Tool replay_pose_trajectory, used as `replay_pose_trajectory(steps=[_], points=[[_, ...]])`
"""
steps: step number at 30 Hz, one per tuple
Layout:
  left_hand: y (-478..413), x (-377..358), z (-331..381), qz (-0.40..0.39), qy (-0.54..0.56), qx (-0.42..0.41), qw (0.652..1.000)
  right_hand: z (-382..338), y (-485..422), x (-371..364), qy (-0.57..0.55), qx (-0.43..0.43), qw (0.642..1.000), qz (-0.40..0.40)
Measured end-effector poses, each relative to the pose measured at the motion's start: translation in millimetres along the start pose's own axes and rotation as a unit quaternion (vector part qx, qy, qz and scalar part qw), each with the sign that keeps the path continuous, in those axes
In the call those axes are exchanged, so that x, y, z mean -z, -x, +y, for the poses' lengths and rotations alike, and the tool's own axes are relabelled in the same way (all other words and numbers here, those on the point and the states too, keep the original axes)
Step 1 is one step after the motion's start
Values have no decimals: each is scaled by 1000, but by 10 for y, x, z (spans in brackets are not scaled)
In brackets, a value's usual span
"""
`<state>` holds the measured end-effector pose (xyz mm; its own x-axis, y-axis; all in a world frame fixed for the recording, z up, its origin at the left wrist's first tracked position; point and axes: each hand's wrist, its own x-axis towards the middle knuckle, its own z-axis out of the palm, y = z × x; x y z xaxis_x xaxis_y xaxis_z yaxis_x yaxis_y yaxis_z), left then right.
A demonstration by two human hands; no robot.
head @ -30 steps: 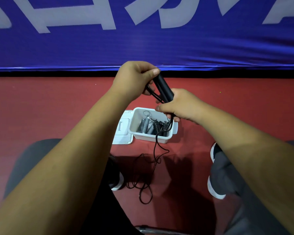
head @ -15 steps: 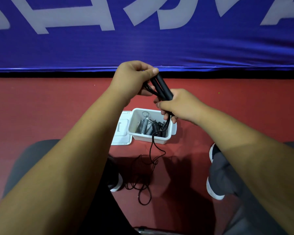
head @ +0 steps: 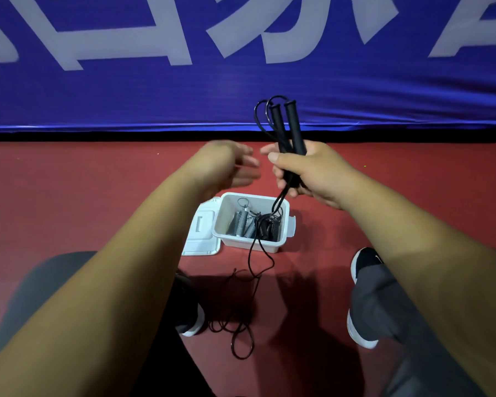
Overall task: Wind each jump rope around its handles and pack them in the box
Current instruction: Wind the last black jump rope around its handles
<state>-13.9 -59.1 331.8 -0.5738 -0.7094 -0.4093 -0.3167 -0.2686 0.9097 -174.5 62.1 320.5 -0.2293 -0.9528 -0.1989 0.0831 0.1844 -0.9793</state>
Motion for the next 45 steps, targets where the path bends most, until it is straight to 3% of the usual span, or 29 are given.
replay_pose_trajectory(steps=[2, 4, 6, 9, 11, 16, 19, 22, 25, 27, 29, 32, 37, 40, 45], points=[[41, -68, -142, -136, -113, -10, 984, -80, 22, 35, -23, 9, 1000, -12], [106, -132, -258, -260, -110, -1, 959, -162, 57, 75, -39, 17, 999, -16], [152, -134, -307, -323, -110, 2, 940, -237, 87, 133, -34, 26, 999, -2], [186, -74, -291, -352, -127, -28, 927, -311, 127, 224, -18, 38, 999, 19], [210, -46, -222, -345, -138, -28, 928, -333, 145, 272, -6, 42, 999, 27], [211, -48, -125, -253, -353, 22, 900, -251, 127, 270, 43, 35, 997, 61], [233, -112, -116, -182, -285, 32, 941, -187, 88, 226, 23, 36, 994, 105], [210, -107, -90, -162, -147, -5, 976, -170, 39, 249, -28, 42, 985, 164], [193, -42, -43, -178, 4, -29, 984, -156, 13, 290, -50, 44, 981, 185], [202, 16, -22, -187, 47, -62, 979, -168, 17, 281, -63, 38, 981, 180], [204, 112, -17, -190, -10, -116, 975, -211, 35, 267, -81, 27, 983, 162], [217, 255, -10, -184, -207, -164, 947, -300, 91, 287, -78, 5, 990, 117], [190, 347, -74, -56, -391, -158, 905, -381, 225, 266, -59, -72, 996, -16], [142, 354, -106, 12, -358, -166, 919, -380, 267, 218, -77, -104, 989, -74], [180, 248, -1, 27, -125, -149, 981, -406, 321, 167, -61, -113, 979, -156]])
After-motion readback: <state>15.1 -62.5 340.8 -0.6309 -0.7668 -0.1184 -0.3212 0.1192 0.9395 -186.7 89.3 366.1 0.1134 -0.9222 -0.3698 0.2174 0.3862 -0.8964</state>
